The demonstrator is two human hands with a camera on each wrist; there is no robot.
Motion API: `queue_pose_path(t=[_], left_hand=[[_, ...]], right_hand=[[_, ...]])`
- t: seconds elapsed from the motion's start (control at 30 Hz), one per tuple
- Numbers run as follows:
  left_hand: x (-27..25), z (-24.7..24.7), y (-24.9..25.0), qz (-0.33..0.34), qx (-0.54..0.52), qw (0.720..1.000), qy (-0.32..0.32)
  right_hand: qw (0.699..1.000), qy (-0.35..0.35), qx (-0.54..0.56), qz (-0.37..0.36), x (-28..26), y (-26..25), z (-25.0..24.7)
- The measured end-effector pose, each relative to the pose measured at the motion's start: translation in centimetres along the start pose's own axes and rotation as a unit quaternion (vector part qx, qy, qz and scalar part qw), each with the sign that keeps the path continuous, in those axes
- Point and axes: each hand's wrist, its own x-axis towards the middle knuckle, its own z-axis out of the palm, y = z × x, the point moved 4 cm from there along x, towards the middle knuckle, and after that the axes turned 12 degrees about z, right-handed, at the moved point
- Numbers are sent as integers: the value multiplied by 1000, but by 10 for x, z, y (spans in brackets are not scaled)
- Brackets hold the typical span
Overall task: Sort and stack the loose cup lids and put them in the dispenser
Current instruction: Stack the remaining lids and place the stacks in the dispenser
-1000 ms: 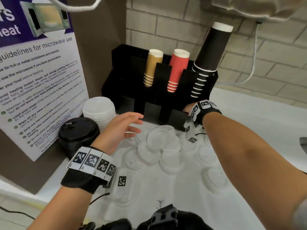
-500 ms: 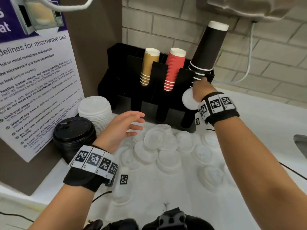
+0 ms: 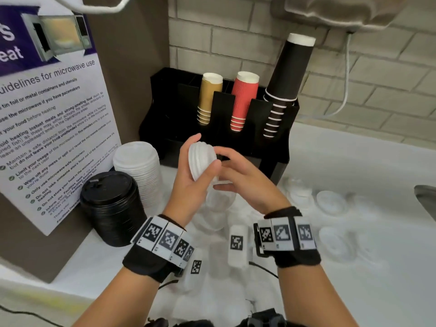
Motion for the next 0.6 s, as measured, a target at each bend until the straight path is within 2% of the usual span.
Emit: queue_pose_path(t=[0.07, 0.2, 0.6], left_hand=[[-4, 0, 0, -30, -6, 999, -14], [-8, 3, 4, -60, -31, 997, -35], [-9, -11, 3, -125, -53, 987, -89]], right_hand=[[997, 23, -50, -46, -6, 2, 0], [993, 36, -35, -106, -15, 0, 5], [994, 22, -62, -87, -17, 5, 11]])
